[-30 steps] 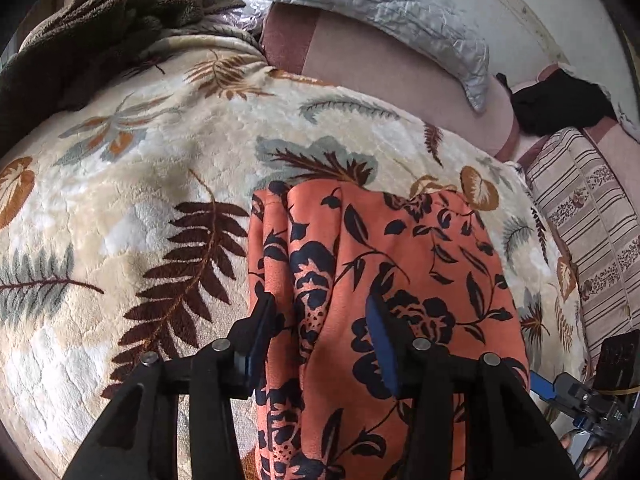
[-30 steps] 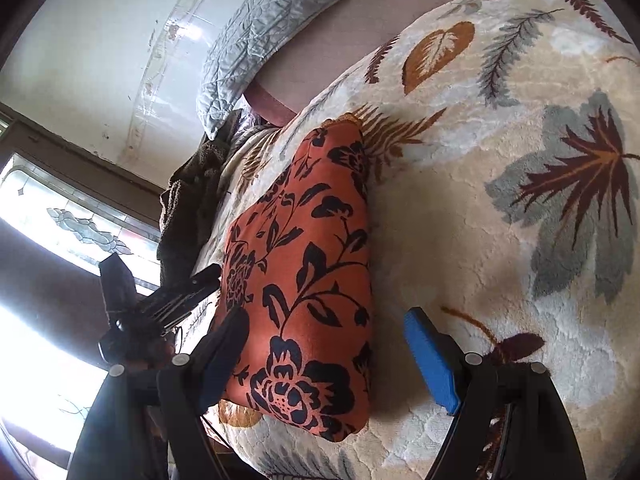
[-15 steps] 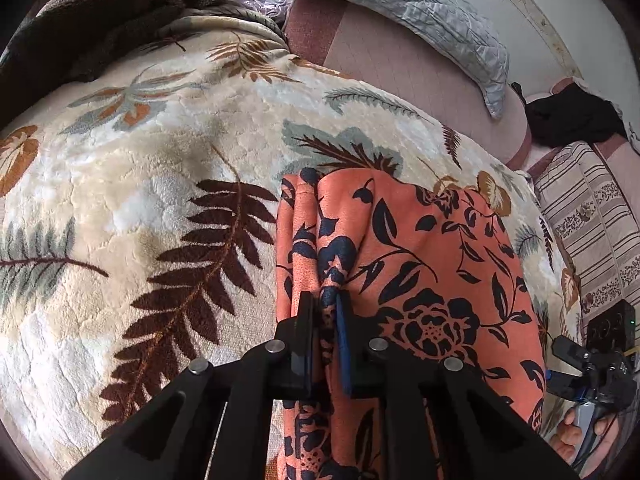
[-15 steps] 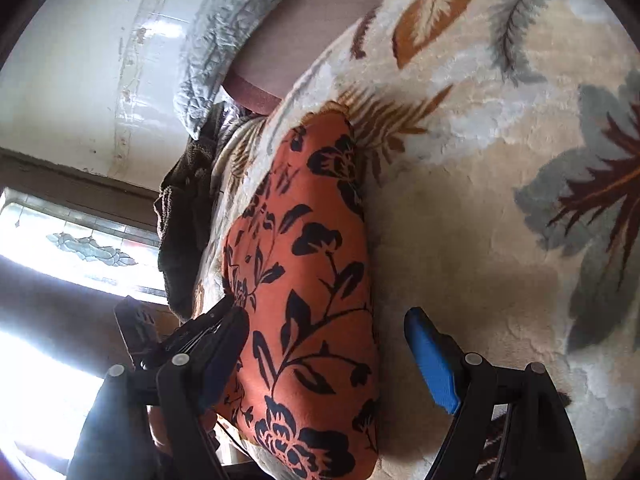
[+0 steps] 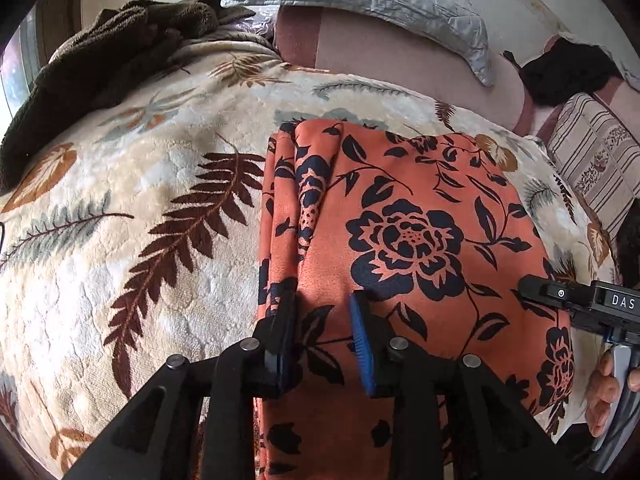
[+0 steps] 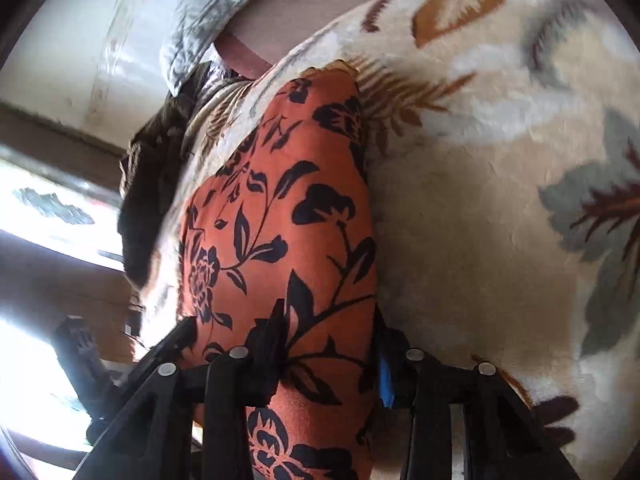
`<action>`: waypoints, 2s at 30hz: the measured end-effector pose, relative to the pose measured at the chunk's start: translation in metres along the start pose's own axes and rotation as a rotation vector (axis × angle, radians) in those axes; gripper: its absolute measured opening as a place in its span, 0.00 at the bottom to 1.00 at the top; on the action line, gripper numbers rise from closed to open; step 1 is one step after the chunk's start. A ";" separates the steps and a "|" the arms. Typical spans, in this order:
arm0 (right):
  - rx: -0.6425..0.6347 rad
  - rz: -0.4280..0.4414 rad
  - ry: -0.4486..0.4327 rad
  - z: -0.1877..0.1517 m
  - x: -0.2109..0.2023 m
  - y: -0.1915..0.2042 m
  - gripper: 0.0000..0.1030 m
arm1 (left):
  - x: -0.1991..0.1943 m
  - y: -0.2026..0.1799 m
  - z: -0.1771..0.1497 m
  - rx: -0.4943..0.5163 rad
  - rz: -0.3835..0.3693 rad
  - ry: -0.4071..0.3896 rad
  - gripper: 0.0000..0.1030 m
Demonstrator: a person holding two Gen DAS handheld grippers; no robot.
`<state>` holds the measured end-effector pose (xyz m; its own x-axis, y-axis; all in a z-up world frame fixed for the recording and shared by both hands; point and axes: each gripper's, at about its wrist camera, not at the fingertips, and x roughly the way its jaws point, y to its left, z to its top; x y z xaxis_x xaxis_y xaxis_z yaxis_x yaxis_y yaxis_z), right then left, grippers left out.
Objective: Fold small clothes
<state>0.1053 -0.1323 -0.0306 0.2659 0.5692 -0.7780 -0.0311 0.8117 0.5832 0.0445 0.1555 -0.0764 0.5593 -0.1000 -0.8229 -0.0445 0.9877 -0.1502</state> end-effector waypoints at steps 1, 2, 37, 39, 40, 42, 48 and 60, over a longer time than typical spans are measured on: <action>-0.076 -0.076 -0.030 -0.003 -0.004 0.015 0.37 | -0.001 0.000 0.000 0.001 0.005 -0.004 0.29; -0.107 -0.113 -0.048 -0.006 -0.005 0.021 0.38 | -0.001 0.000 -0.001 0.000 0.004 -0.004 0.29; 0.067 -0.062 -0.059 0.014 -0.001 0.007 0.31 | -0.012 0.028 -0.035 -0.122 -0.110 0.020 0.52; 0.098 -0.060 -0.082 0.009 -0.008 0.003 0.36 | -0.030 0.034 -0.034 -0.156 -0.163 -0.013 0.50; 0.129 -0.040 -0.093 0.005 -0.014 0.000 0.41 | -0.045 0.037 -0.035 -0.168 -0.201 -0.050 0.49; 0.122 -0.002 -0.134 -0.009 -0.032 0.000 0.60 | -0.067 0.042 -0.040 -0.178 -0.248 -0.091 0.50; 0.046 0.013 -0.139 -0.056 -0.057 0.012 0.62 | -0.027 0.063 -0.059 -0.271 -0.184 0.071 0.48; 0.065 0.143 -0.084 -0.093 -0.079 -0.009 0.63 | -0.030 0.081 -0.012 -0.352 -0.393 0.034 0.52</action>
<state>-0.0048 -0.1720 0.0037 0.3429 0.6630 -0.6655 -0.0126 0.7116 0.7025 0.0141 0.2375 -0.0703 0.5628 -0.4643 -0.6838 -0.1152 0.7752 -0.6211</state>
